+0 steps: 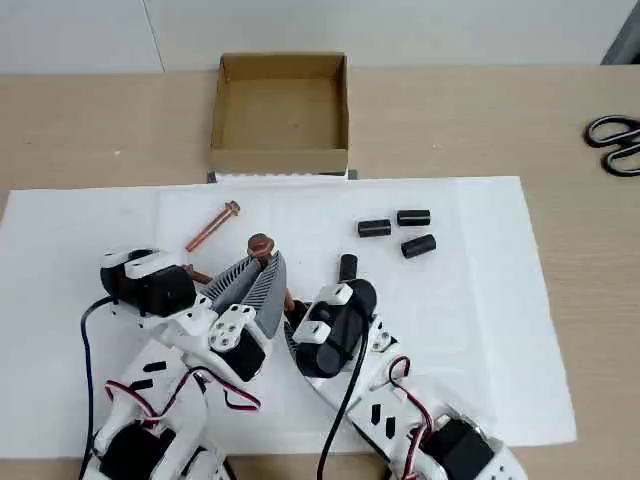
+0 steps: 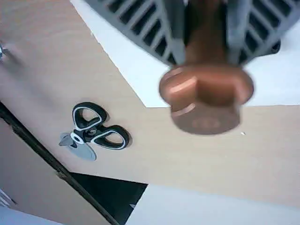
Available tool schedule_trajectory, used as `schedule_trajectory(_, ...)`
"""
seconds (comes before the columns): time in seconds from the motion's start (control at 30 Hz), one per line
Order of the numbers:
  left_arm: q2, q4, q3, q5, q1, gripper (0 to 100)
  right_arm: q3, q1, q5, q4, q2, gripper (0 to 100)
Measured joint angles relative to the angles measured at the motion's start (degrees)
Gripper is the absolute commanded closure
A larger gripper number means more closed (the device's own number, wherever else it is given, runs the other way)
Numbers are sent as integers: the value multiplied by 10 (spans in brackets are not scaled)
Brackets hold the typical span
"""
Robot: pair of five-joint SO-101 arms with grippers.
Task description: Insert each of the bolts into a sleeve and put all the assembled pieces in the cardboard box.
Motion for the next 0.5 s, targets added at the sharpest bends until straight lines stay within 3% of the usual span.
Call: schedule_trajectory(0.5,1,8,10,0,23,994,-1,0,0,0,0,995)
